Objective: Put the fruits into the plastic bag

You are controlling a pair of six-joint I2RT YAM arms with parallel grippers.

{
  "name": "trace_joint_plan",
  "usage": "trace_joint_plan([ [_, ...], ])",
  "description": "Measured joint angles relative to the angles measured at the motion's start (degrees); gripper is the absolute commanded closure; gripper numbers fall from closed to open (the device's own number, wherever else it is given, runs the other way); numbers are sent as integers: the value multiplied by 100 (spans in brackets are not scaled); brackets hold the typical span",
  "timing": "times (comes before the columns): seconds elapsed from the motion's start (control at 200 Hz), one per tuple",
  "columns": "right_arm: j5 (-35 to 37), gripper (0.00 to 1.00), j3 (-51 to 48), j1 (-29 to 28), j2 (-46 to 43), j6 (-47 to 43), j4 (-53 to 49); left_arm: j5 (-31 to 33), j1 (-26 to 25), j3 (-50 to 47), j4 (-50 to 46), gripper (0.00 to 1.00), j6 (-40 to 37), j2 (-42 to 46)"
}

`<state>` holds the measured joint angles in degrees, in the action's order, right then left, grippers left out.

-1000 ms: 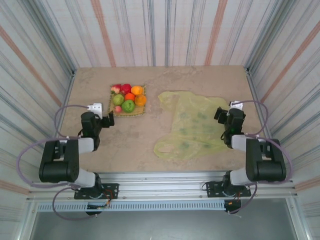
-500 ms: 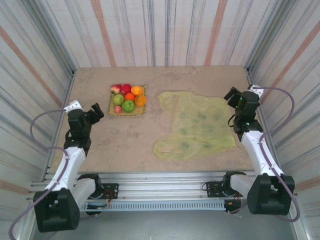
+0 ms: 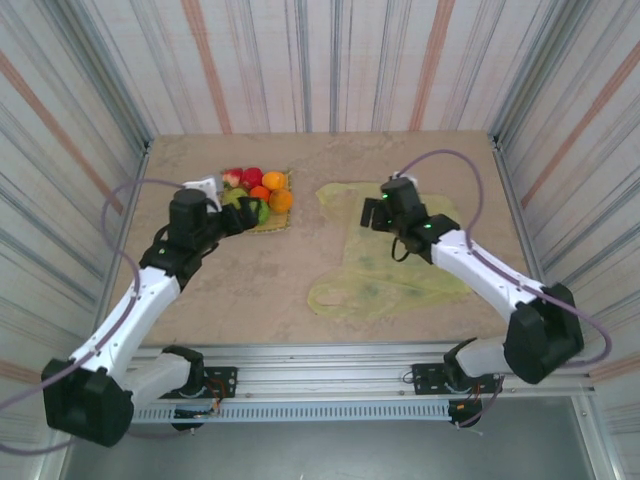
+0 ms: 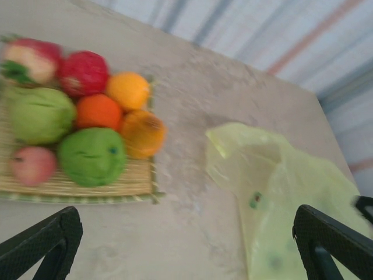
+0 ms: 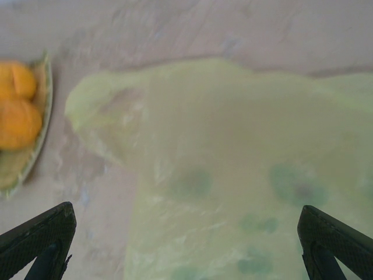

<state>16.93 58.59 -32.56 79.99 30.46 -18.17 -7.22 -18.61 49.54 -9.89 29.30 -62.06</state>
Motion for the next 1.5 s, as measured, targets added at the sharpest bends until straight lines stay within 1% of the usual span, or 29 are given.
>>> trace_joint_plan([
  [0.09,122,4,243,-299,487,94,-170,-186,-216,317,-57,2,-81,-424],
  [0.21,306,4,516,-505,1137,258,-234,-310,-238,459,-72,1,-109,-767],
  [0.451,809,2,1003,-662,2317,538,-404,-306,-238,459,-223,1,-229,-833],
  [0.541,1043,5,1165,-675,2636,560,-466,-280,-238,459,-232,1,-251,-811],
  [0.616,1211,16,1222,-675,2809,577,-483,-264,-238,457,-232,1,-251,-778],
  [0.651,1283,24,1233,-675,2879,586,-492,-262,-238,457,-232,1,-251,-767],
  [0.656,1300,27,1233,-675,2885,575,-496,-262,-238,457,-232,1,-251,-765],
  [0.666,1309,28,1235,-675,2905,538,-503,-262,-238,457,-232,1,-254,-761],
  [0.676,1327,32,1237,-675,2927,566,-503,-262,-238,457,-232,1,-254,-761],
  [0.681,1331,32,1237,-675,2933,584,-501,-262,-238,457,-232,1,-254,-758],
  [0.726,1379,44,1239,-675,2999,553,-511,-262,-238,457,-232,1,-254,-754],
  [0.731,1381,47,1239,-675,3003,520,-516,-262,-238,457,-232,1,-254,-752],
  [0.757,1410,52,1239,-675,3029,542,-520,-262,-238,457,-234,1,-256,-752],
  [0.772,1425,57,1239,-675,3036,479,-529,-262,-238,457,-236,1,-256,-750],
  [0.822,1451,68,1237,-675,3040,494,-538,-262,-238,457,-238,1,-264,-748],
  [0.932,1436,92,1193,-645,2946,293,-485,-260,-238,457,-289,1,-278,-730],
  [1.002,1351,99,1045,-597,2732,157,-461,-262,-238,457,-328,1,-278,-704],
  [1.102,1097,100,778,-450,2205,-105,-479,-278,-238,457,-350,1,-323,-680],
  [1.192,634,100,614,-234,1572,-490,-507,-269,-323,457,-308,1,-466,-675],
  [1.258,184,100,573,-20,1139,-765,-538,-195,-546,457,-223,1,-682,-686],
  [1.353,-520,100,573,352,549,-1110,-601,-160,-1029,468,31,1,-1095,-846],
  [1.418,-981,100,575,590,229,-1294,-651,-203,-1287,549,192,1,-1364,-1147],
  [1.503,-1473,100,579,767,-24,-1491,-752,-289,-1410,754,332,1,-1685,-1687],
])
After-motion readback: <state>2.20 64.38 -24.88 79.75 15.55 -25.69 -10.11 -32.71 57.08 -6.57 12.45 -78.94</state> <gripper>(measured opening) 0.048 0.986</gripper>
